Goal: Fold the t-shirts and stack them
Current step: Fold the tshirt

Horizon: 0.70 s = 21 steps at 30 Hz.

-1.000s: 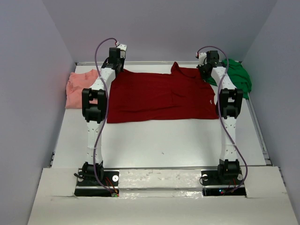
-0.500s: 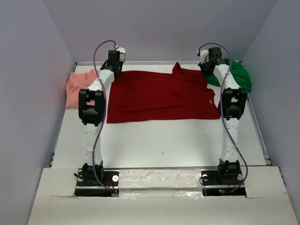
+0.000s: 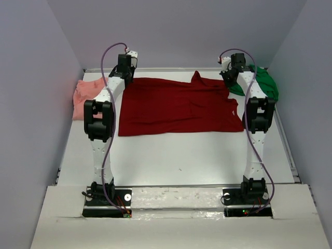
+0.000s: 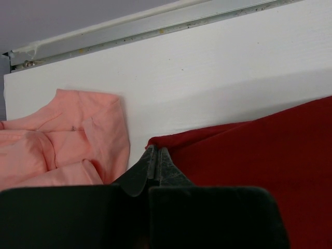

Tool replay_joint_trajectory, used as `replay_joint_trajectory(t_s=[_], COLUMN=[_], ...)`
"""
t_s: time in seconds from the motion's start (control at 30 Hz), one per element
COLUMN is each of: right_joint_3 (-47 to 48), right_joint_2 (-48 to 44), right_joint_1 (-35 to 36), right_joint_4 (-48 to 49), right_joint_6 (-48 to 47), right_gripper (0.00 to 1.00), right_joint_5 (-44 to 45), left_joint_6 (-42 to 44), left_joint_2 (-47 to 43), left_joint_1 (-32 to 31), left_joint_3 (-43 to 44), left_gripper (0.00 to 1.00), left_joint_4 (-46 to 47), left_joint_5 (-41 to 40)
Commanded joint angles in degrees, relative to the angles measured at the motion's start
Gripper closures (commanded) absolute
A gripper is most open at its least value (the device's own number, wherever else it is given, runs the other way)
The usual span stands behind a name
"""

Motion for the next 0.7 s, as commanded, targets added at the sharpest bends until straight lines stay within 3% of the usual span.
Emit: replay_joint_trajectory(t_s=[0.0,0.4,0.67], right_joint_3=[-0.33,-0.86,-9.73], right_joint_2=[-6.4,-11.06,-16.68], right_joint_1=[-0.34,-0.34,-0.34], right_joint_4=[0.14,-3.72,-6.8], right_joint_6=[-0.94,-0.15,-1.03], right_gripper=[1.0,1.0,1.0], right_joint_5=[1.19,-1.71,-2.86], left_joint_6=[1.14,1.14,2.54], left_joint_2=[-6.58,-11.15,-14.41], left_joint_1=[0.14,0.31,0.32], left_joint_3=[-1.8,-7.6,-11.64], left_gripper=[1.0,1.0,1.0], left_joint_4=[0.23,-0.04,-0.39], left_joint_5=[-1.46,0.12,-0.06])
